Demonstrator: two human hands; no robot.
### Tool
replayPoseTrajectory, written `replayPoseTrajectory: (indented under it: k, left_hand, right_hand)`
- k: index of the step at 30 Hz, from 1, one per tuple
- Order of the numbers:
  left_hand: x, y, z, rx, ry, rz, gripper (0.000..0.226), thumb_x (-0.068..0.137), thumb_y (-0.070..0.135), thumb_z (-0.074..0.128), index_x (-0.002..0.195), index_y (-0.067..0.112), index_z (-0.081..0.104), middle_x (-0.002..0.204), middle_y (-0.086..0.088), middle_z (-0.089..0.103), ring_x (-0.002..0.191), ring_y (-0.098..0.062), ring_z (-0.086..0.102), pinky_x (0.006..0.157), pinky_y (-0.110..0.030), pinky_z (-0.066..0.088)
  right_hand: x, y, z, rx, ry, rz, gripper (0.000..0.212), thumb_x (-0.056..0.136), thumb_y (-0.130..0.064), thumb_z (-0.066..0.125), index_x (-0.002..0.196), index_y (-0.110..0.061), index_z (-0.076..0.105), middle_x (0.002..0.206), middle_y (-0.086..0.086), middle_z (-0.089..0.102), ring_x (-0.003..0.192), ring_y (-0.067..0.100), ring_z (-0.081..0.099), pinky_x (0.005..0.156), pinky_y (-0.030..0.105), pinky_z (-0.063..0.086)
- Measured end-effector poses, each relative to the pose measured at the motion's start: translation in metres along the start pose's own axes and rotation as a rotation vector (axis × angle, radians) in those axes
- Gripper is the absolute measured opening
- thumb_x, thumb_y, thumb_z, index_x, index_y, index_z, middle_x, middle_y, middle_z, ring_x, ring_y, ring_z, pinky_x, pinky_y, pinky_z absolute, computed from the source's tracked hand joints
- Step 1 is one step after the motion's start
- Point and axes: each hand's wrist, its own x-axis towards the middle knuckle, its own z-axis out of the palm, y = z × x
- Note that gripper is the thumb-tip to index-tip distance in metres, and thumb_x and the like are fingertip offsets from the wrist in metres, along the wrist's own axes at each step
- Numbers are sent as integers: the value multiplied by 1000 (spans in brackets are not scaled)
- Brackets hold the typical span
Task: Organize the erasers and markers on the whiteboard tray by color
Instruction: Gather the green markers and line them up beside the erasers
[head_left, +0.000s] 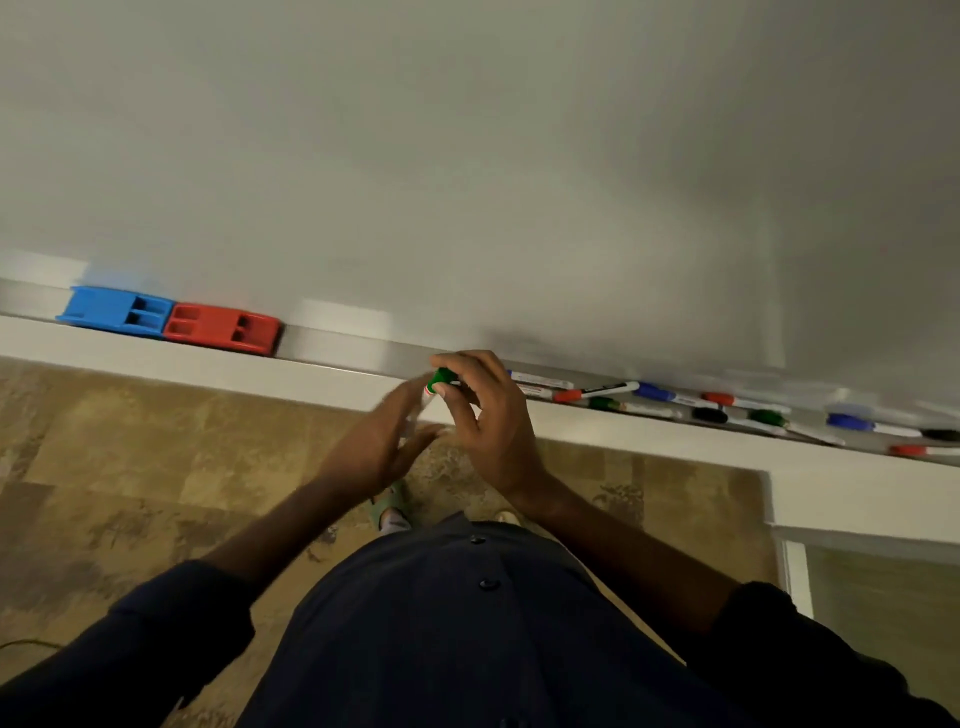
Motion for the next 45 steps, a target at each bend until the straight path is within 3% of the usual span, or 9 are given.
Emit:
replayPoseTrajectory:
  k: [3,6,12,19,26,32,37,42,45]
  left_hand:
    - [11,34,36,-71,42,63,45,108,44,43,150,29,42,122,38,58,102,15,60,84,-7,48]
    - [17,60,69,-151,34,83,31,109,32,46,138,21,52,102,26,67,87,-3,69,74,-17,54]
    - [28,90,110,-419,14,-190,27,108,25,49,133,16,53,122,1,72,106,-14,73,96,-40,60]
    - [28,103,119,-644,1,-358,39,107,23,52,145,18,49,123,-5,73,109,-23,74,96,-38,60]
    - [46,106,112,-690,-16,-453,26,105,24,55,129,14,56,120,-3,75,106,-22,75,101,-52,57]
    - [66,116,115,-737,-63,-440,27,104,23,56,131,18,57,130,-8,69,119,-24,68,105,-54,54]
    - [84,129,134,-835,-182,-422,33,108,21,49,140,15,56,131,-11,70,121,-29,67,103,-51,55]
    - [96,149,157,-868,-258,-431,27,108,18,48,131,12,60,119,-15,73,108,-30,72,92,-43,60]
    - [106,165,173,-864,-255,-458,22,101,25,63,121,15,66,108,-8,77,106,-31,74,92,-49,61]
  right_hand:
    - [-22,8,-36,25,30,31,32,100,-11,58,131,-13,61,122,2,62,112,8,63,91,21,56]
    - [-41,32,-80,16,36,73,40,100,-17,59,139,-17,53,129,2,62,116,4,62,92,18,56]
    - [-70,138,-182,-503,-74,240,38,102,-14,53,139,-7,55,139,13,59,129,25,56,112,30,43]
    - [-67,186,-210,-796,-364,266,39,99,-16,57,138,-11,57,139,10,59,129,27,54,111,37,41]
    - [-64,177,-205,-649,-187,296,23,90,-10,70,113,-10,66,115,7,66,109,26,61,95,39,51]
    - [-73,136,-186,-324,75,391,21,92,-12,68,112,-6,63,109,8,68,100,19,66,79,15,50]
    - [-97,90,-144,109,174,555,36,94,-22,67,128,-15,56,122,0,68,103,8,69,80,25,61]
    - [-115,78,-148,87,313,597,36,96,-20,65,130,-13,59,123,-2,68,103,3,67,85,13,54]
    - [-127,82,-161,77,292,579,38,95,-18,66,132,-12,59,126,1,66,106,10,67,87,20,58]
